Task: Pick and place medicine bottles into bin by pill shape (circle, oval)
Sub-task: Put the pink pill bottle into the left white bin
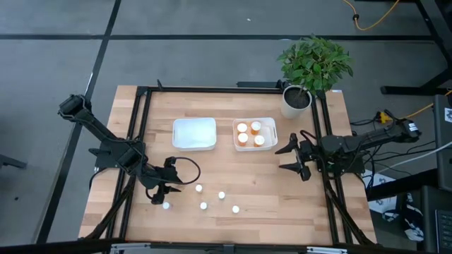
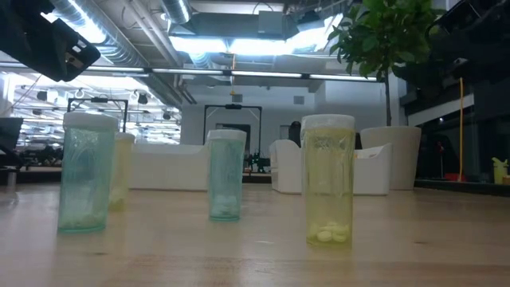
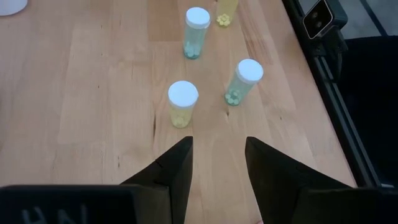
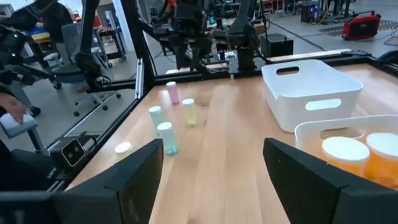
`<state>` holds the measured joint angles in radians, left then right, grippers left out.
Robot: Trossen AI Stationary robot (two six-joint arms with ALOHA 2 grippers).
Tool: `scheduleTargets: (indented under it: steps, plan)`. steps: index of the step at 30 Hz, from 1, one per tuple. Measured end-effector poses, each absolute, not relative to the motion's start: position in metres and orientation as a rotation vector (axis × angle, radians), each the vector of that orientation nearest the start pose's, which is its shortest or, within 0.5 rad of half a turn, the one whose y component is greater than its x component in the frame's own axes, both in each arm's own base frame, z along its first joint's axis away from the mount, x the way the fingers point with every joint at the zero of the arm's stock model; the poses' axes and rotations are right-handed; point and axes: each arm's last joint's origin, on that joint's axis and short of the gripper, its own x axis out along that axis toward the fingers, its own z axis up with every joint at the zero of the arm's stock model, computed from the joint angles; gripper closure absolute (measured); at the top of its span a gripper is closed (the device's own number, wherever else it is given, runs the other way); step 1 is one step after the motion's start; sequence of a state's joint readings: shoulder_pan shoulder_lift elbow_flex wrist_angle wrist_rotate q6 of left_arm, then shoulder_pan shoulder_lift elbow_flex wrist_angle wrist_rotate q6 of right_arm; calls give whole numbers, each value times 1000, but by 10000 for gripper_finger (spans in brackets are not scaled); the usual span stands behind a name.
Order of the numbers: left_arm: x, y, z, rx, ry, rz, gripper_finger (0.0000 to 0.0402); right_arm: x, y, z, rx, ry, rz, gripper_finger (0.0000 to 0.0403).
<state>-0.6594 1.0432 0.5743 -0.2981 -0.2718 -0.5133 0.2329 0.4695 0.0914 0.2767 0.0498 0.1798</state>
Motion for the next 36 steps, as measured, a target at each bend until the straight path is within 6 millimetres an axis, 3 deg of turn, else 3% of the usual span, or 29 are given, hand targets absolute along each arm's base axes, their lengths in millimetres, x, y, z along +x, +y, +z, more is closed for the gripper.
scheduleTargets:
  steps: [13,20,28,36]
  plan:
    - [164,-117,208,-140,757,-180,261,128,29,177,186,130,170,124]
    - [164,-117,208,-141,757,-180,261,124,27,182,89,79,189,124]
    - [164,-117,208,-141,757,-180,261,119,22,175,112,155,151,124]
    - [164,-117,208,-140,757,-180,261,119,22,177,62,50,161,124]
